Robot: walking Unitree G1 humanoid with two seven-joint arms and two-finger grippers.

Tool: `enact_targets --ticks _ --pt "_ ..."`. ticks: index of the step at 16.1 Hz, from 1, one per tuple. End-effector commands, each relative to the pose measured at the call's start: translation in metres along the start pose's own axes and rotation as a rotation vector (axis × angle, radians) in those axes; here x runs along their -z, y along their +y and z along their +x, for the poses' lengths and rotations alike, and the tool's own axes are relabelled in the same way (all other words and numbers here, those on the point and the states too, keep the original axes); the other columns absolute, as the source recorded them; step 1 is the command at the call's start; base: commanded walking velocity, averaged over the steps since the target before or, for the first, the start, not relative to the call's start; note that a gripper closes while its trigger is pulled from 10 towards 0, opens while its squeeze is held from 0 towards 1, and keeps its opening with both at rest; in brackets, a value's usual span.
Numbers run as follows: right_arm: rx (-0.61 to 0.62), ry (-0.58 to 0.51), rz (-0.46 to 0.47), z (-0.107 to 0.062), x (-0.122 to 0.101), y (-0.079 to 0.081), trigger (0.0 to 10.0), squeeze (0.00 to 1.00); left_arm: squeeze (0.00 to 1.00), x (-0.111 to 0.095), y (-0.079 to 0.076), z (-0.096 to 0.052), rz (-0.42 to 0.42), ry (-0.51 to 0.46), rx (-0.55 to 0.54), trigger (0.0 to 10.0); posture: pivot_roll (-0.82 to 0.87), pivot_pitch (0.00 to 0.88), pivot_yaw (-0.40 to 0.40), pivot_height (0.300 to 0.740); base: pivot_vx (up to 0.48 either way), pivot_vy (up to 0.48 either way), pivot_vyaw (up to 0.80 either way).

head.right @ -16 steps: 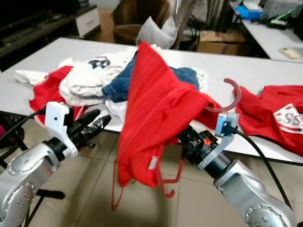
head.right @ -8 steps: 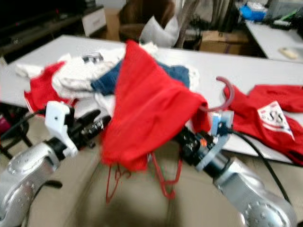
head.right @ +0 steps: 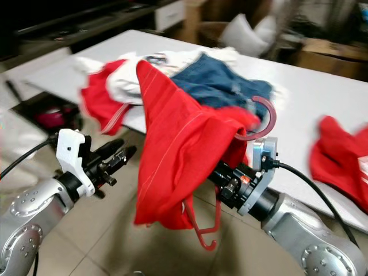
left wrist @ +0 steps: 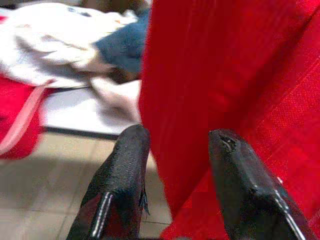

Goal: Hang hanger

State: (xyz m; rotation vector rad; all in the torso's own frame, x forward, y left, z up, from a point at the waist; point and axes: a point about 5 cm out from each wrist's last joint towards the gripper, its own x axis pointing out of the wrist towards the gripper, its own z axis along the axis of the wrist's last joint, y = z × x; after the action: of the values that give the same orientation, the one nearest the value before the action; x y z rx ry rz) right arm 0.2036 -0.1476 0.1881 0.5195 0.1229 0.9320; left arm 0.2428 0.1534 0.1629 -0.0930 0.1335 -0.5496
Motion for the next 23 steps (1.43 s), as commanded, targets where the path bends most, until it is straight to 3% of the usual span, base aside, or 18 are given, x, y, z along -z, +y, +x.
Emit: enact_targets --ticks 1,6,11,15,23 --pt "-0.045 -0.005 -0.014 0.004 -0.004 0.002 10.0 0.00 0.00 -0.003 -0.002 -0.004 0.000 -0.006 0.002 10.0 -0.03 0.000 0.003 0.740 0.000 0.000 0.78" --pt "-0.039 0.028 -0.020 0.016 -0.001 -0.007 10.0 0.00 0.00 -0.003 -0.001 -0.013 -0.009 -0.004 -0.006 10.0 -0.01 0.000 -0.014 0.740 0.000 0.000 0.78" --pt "0.166 0.059 -0.051 0.019 0.016 -0.034 10.0 0.00 0.00 0.001 -0.001 -0.008 0.030 0.022 -0.009 10.0 -0.03 0.000 0.005 0.740 0.000 0.000 0.79" --pt "0.472 0.066 -0.078 0.019 0.033 -0.068 10.0 0.00 0.00 0.009 0.008 0.003 0.082 0.049 -0.105 10.0 -0.05 0.000 0.022 0.740 0.000 0.000 0.79" --pt "0.631 0.083 -0.178 0.041 0.038 -0.083 10.0 0.00 0.00 0.019 0.010 0.019 0.124 0.051 -0.155 10.0 -0.07 0.000 0.026 0.740 0.000 -0.081 0.79"
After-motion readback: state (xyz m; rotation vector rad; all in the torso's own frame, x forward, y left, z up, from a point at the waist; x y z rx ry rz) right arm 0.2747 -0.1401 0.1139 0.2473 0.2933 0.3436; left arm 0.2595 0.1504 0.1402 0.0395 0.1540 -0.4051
